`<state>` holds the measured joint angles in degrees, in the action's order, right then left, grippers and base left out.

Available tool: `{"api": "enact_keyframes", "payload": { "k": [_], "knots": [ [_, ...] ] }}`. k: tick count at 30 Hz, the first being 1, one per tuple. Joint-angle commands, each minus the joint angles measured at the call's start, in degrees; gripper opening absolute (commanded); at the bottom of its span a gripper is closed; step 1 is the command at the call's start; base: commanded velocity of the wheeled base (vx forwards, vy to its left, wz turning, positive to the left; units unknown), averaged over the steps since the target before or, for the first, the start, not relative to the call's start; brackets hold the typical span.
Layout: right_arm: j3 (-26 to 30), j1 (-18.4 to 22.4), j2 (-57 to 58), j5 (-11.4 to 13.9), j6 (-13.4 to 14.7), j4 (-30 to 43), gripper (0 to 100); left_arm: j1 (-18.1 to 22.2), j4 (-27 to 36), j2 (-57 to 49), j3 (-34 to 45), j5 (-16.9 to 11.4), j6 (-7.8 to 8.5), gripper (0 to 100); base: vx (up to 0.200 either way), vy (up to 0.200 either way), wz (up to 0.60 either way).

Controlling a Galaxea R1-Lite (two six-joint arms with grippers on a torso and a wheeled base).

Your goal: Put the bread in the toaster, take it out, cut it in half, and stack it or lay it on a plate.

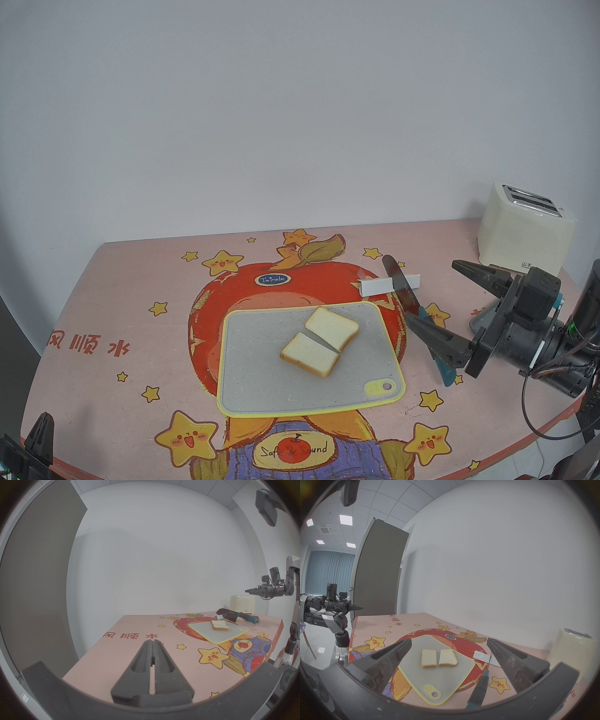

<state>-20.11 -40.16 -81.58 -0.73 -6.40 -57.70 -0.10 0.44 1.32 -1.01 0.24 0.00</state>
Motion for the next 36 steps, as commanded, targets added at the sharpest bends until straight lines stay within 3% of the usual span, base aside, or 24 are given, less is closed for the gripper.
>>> {"api": "enact_keyframes", "payload": {
  "k": [1, 7, 11, 12, 15, 21, 26, 29, 36],
  "knots": [
    [-0.2, 0.3, -1.1, -0.1, 0.1, -0.4, 100, 0.0, 0.0, 0.1, 0.9, 0.0, 0.00, 0, 0.000, 0.000, 0.00],
    [-1.8, -0.4, -1.7, -0.2, 0.2, 0.4, 100, 0.0, 0.0, 0.1, 0.9, 0.0, 0.00, 0, 0.000, 0.000, 0.00],
    [-5.6, -0.4, -3.0, -0.2, 0.4, 0.8, 100, 0.0, 0.0, 0.1, 0.9, 0.0, 0.00, 0, 0.000, 0.000, 0.00],
    [-10.0, -0.1, -5.2, -0.2, 1.2, 0.9, 100, 0.0, 0.0, 0.1, 0.9, 0.0, 0.00, 0, 0.000, 0.000, 0.00],
    [-14.1, 0.1, -7.5, -0.3, 2.4, 2.1, 100, 0.0, 0.0, 0.1, 0.9, 0.0, 0.00, 0, 0.000, 0.000, 0.00],
    [-19.4, -1.1, -7.6, 0.4, 2.2, 12.8, 100, 0.0, 0.0, 0.1, 0.9, 0.0, 0.00, 0, 0.000, 0.000, 0.00],
    [-22.8, -0.5, -8.2, 0.2, 2.3, 17.6, 100, 0.0, 0.0, 0.1, 0.9, 0.0, 0.00, 0, 0.000, 0.000, 0.00],
    [-23.9, -0.4, -8.2, -0.8, 2.3, 20.9, 100, 0.0, 0.0, 0.1, 0.9, 0.0, 0.00, 0, 0.000, 0.000, 0.00],
    [-19.3, -1.8, -8.1, -2.1, 0.5, 21.2, 100, 0.0, 0.0, 0.1, 0.9, 0.0, 0.00, 0, 0.000, 0.000, 0.00]
  ]
}}
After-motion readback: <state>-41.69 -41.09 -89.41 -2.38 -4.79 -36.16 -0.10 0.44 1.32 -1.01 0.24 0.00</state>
